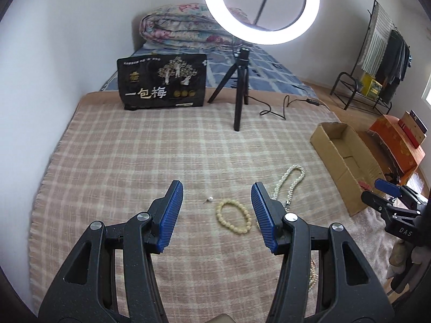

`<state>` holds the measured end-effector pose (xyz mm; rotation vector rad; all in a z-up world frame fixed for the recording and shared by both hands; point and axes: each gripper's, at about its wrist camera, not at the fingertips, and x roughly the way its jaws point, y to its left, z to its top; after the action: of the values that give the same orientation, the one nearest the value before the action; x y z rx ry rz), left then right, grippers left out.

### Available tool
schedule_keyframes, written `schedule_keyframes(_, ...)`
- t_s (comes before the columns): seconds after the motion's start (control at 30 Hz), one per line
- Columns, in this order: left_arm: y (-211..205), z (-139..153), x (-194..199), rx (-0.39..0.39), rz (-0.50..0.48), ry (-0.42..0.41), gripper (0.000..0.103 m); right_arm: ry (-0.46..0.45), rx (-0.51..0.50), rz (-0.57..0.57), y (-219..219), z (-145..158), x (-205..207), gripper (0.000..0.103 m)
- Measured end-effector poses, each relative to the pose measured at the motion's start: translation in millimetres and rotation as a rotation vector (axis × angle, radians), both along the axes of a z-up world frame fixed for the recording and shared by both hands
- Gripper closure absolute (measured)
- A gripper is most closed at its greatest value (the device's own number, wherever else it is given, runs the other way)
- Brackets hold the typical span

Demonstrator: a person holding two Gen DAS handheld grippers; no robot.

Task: Organize jewelry
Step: 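Move the right tool to the pearl necklace clasp while the left tool approaches the yellow bead bracelet, then close the right tool on the necklace clasp while the left tool grips the bead bracelet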

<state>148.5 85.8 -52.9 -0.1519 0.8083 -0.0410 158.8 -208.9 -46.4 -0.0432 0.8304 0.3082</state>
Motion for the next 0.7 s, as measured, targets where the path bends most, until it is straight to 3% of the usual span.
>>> schedule_keyframes(0.07, 5, -5, 2, -0.005, 0.007, 0.011, 0.049, 0.033, 0.010, 0.002, 8, -7, 6, 0.028)
schedule_keyframes(0.27, 8, -27, 10, -0.015, -0.001, 0.068, 0.049, 0.174, 0.063, 0.022, 34, -38, 28, 0.042)
schedule_keyframes(0.4, 7, -42, 17, -0.034, -0.015, 0.112, 0.049, 0.302, 0.139, 0.023, 45, -65, 42, 0.056)
schedule_keyframes(0.6, 10, -72, 30, -0.087, -0.013, 0.219, 0.049, 0.416, 0.188, -0.027, 52, -99, 60, 0.063)
schedule_keyframes(0.7, 13, -86, 36, -0.114, 0.002, 0.267, 0.056, 0.447, 0.216, -0.038, 53, -108, 66, 0.065)
